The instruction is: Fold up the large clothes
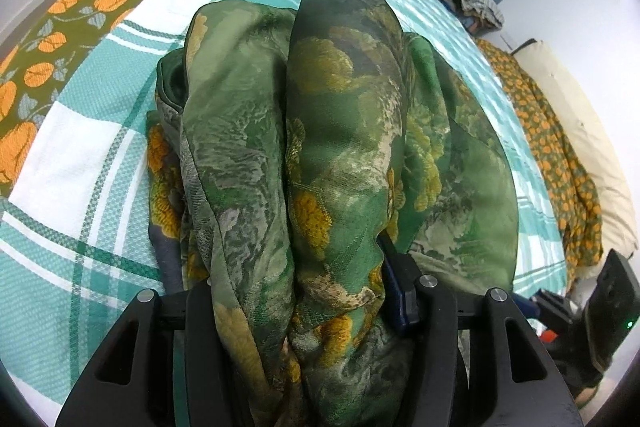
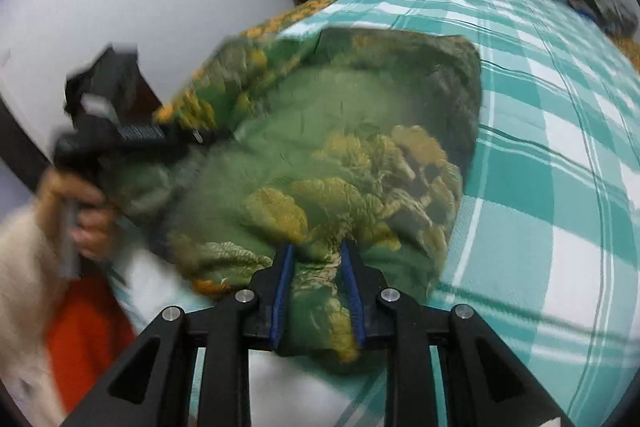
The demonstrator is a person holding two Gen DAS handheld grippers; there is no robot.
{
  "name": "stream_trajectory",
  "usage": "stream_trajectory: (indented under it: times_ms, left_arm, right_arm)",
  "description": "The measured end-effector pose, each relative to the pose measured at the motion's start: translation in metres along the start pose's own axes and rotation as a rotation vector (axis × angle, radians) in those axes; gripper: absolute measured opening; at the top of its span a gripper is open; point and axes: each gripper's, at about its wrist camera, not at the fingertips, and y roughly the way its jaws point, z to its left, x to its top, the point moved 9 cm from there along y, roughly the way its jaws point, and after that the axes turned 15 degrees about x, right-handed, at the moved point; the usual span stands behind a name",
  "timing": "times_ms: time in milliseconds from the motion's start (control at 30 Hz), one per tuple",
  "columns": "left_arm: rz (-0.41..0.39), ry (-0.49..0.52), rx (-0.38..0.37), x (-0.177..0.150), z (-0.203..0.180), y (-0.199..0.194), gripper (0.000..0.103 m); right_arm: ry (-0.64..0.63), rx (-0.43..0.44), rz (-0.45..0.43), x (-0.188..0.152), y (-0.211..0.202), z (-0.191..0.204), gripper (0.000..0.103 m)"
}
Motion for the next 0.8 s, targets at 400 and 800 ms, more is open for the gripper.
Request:
stream_trajectory:
  times_ms: [400, 800]
  left_arm:
    - [-0.028, -0.172, -0.074, 0.009, 0.022, -0.066, 0.083]
    - [0.023, -0.475, -0.271, -0.005, 0.089, -0.014, 0.09]
  right_arm:
    - [-0.064, 0.004, -0.058, 0.05, -0.047, 0.047, 0.028]
    - [-0.111, 0.087, 0.051, 0.063, 0.05, 0.092, 0.028]
